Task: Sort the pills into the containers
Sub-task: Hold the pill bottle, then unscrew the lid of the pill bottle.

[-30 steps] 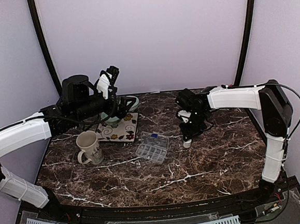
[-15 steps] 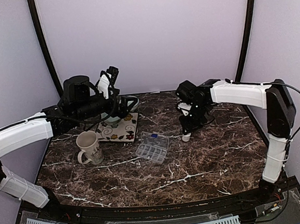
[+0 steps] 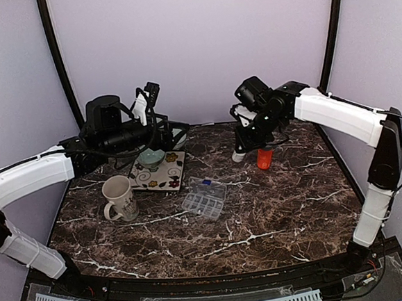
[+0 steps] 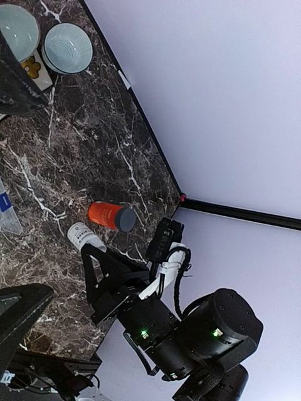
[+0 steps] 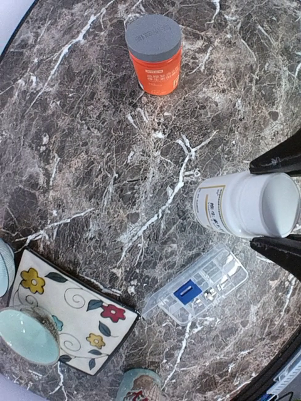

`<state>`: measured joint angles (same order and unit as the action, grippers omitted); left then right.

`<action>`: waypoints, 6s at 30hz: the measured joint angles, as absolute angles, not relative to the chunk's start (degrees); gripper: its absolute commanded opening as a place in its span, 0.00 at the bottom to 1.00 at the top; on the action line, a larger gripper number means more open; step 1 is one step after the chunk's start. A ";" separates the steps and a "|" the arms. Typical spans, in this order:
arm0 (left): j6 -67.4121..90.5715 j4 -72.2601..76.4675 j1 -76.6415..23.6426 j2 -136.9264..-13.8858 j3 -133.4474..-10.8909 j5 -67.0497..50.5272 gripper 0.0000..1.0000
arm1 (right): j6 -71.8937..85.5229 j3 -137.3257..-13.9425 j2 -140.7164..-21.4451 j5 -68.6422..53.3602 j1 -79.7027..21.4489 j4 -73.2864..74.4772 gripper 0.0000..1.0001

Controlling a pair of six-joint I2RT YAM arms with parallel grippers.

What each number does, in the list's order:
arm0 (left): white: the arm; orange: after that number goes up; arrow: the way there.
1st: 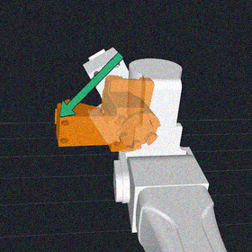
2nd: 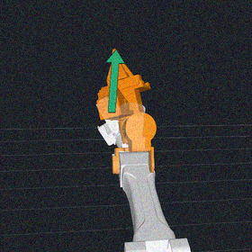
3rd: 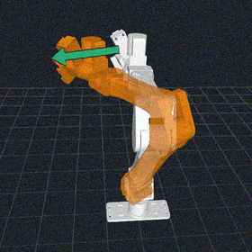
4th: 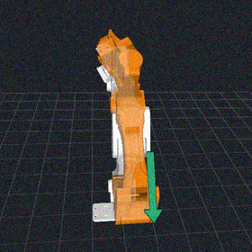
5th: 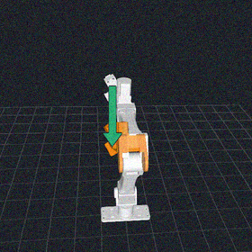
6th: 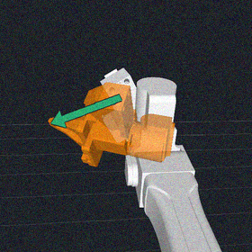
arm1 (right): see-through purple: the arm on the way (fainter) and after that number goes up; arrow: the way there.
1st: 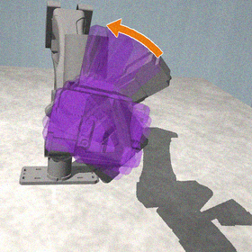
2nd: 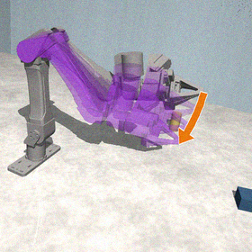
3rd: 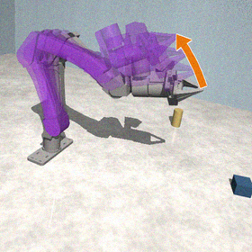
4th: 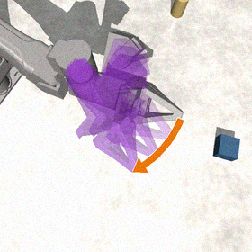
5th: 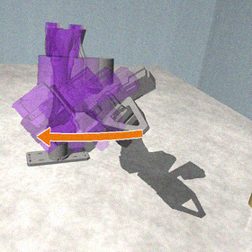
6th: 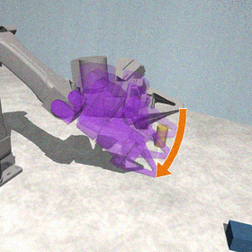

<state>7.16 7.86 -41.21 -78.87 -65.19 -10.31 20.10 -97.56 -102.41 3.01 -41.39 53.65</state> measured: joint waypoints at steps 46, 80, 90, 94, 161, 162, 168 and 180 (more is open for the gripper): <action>29.32 21.71 -33.74 -77.93 -60.23 -26.96 0.79 | 31.09 -95.33 -95.50 -35.53 -36.40 25.43 0.00; 47.05 37.65 -28.99 -90.76 -65.65 -56.23 0.72 | 44.86 -87.22 -94.76 -45.23 -36.16 4.71 0.00; 47.18 37.56 -29.06 -90.96 -66.50 -56.60 0.72 | 45.74 -87.05 -94.76 -45.56 -37.93 3.53 0.00; 47.13 37.10 -29.21 -90.96 -66.65 -56.62 0.72 | 46.09 -86.98 -94.76 -45.65 -38.35 2.50 0.00; 49.84 39.35 -30.83 -96.64 -72.18 -61.91 0.00 | 41.52 -89.34 -96.03 -46.17 -38.94 4.93 0.00; 49.82 39.35 -30.76 -96.64 -72.31 -62.00 0.00 | 40.69 -89.91 -96.16 -46.19 -38.94 5.63 0.00; 50.39 39.38 -30.74 -96.60 -72.73 -62.78 0.00 | 32.27 -93.93 -96.99 -46.24 -38.96 11.90 0.00; 62.02 43.53 -30.74 -97.25 -74.11 -66.72 0.00 | 17.34 -94.94 -96.38 -48.23 -39.29 13.72 0.00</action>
